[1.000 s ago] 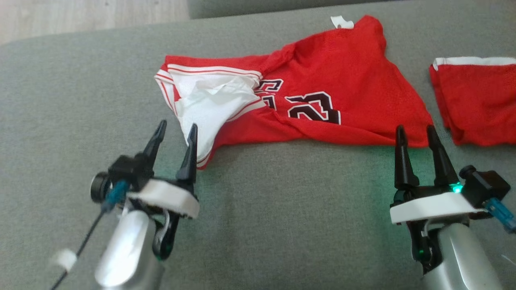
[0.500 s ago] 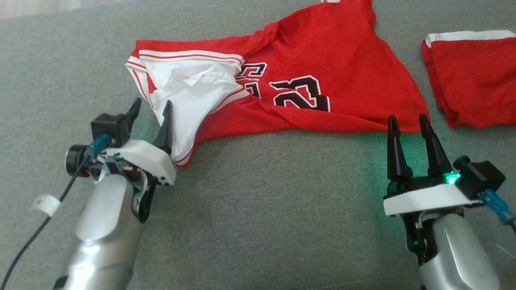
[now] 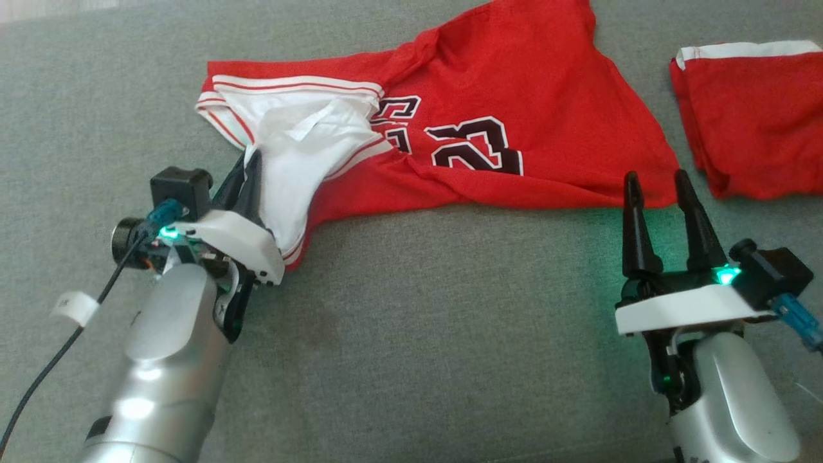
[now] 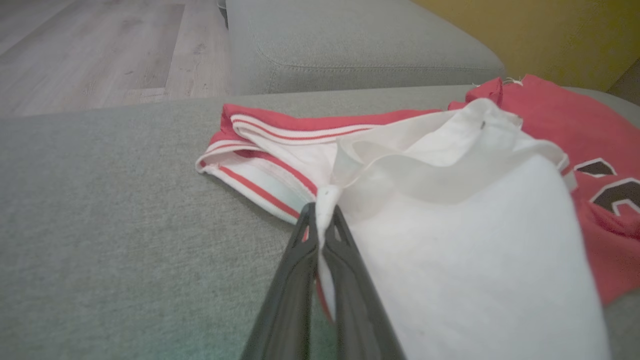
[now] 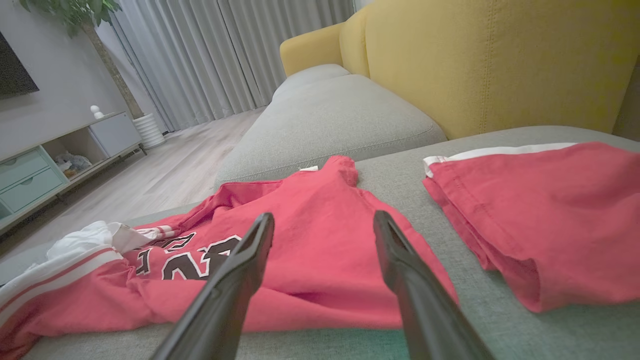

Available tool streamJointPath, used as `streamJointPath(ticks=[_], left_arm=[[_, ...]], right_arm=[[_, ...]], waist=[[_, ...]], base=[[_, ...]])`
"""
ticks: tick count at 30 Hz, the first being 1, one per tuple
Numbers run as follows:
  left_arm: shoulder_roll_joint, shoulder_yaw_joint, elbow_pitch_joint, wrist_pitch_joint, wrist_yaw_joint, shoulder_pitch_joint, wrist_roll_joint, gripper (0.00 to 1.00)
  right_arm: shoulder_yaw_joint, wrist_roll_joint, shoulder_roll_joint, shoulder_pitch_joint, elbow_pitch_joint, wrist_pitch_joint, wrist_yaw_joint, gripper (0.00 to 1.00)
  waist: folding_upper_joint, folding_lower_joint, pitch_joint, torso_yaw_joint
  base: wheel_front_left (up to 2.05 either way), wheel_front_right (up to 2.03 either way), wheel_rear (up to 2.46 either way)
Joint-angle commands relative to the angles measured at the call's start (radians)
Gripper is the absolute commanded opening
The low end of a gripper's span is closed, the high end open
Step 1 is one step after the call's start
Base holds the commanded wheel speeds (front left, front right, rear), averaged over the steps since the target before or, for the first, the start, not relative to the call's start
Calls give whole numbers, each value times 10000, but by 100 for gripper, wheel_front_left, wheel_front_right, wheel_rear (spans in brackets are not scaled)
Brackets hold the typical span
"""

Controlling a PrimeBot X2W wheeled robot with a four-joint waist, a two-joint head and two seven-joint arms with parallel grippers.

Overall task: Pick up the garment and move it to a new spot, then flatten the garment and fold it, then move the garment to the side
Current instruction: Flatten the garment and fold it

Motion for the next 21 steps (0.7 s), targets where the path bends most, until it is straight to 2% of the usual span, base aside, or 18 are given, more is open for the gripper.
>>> streamJointPath(ticks=[1, 6, 13, 21], left_arm=[[276, 126, -272, -273, -26, -454, -33, 0], [462, -35, -407, -795, -24, -600, 105, 0], [1164, -377, -960, -1653, 84, -1329, 870, 0], [1764, -1183, -2691, -1890, -7, -980, 1630, 0]], right_arm=[[128, -28, -16, -169, -247, -106, -7, 100], [122, -53, -16, -202, -157, -106, -7, 100], [151, 6, -16, -177, -31, -106, -7, 100], [90, 102, -16, 26, -28, -107, -7, 100]], waist=[[0, -1, -104, 57], [0, -1, -344, 112], [0, -1, -778, 173], [0, -1, -1084, 498]], base=[[0, 0, 0], [0, 0, 0], [0, 0, 0], [0, 0, 0]])
